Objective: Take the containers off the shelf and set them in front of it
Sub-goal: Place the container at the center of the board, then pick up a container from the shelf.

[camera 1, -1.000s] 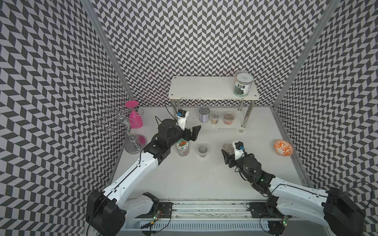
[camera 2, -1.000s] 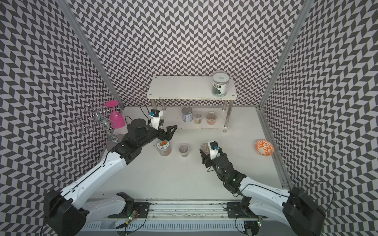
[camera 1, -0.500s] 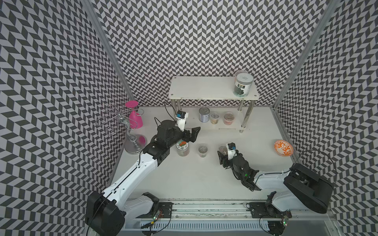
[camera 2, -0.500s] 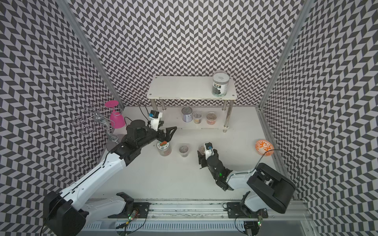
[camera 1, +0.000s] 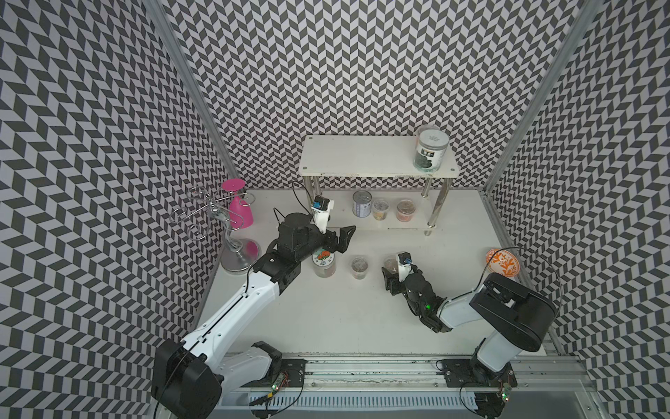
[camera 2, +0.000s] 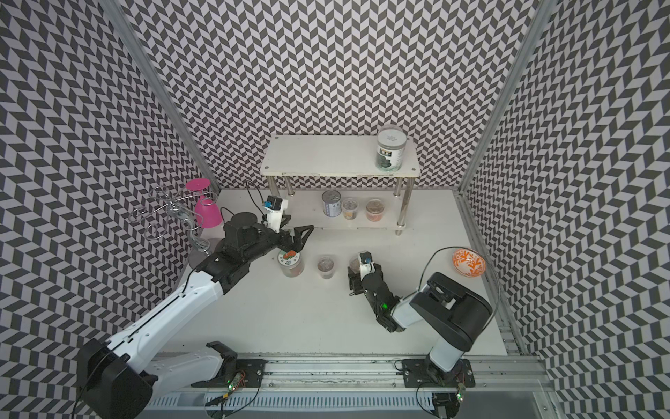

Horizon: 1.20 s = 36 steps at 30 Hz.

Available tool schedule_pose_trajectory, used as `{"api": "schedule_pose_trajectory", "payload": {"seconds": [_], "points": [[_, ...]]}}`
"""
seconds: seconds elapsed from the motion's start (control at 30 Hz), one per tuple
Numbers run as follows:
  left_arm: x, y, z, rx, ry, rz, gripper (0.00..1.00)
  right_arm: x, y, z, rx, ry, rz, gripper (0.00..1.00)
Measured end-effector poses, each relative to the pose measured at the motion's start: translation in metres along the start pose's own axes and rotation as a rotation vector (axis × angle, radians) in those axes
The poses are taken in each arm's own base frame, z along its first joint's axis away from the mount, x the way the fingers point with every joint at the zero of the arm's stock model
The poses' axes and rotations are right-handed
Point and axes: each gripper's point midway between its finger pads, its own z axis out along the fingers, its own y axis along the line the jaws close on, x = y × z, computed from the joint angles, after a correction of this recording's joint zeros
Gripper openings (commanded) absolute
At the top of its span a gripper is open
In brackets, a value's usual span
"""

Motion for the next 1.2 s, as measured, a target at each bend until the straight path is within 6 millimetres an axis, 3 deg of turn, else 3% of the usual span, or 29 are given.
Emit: {"api": "schedule_pose_trajectory", "payload": {"seconds": [0.3, 0.67, 0.9, 1.1, 1.2], "points": [[0.001, 0.000, 0.001, 0.002, 0.003, -0.001, 1.00, 0.004, -0.002, -0.001, 0.002, 0.005, -0.011, 0.94], [0.001, 0.000, 0.001, 0.007, 0.004, -0.002, 1.00, 0.001, -0.003, -0.005, 0.002, 0.006, -0.021, 0.99], [0.001, 0.000, 0.001, 0.011, 0.005, -0.003, 1.00, -0.009, -0.004, -0.023, -0.024, -0.007, -0.010, 1.00], [0.002, 0.001, 0.002, 0.010, 0.006, -0.004, 1.00, -0.003, -0.015, -0.051, -0.042, 0.001, -0.012, 1.00], [0.003, 0.002, 0.003, 0.010, 0.010, -0.006, 1.00, -0.010, -0.019, -0.060, -0.038, -0.011, -0.012, 1.00]]}}
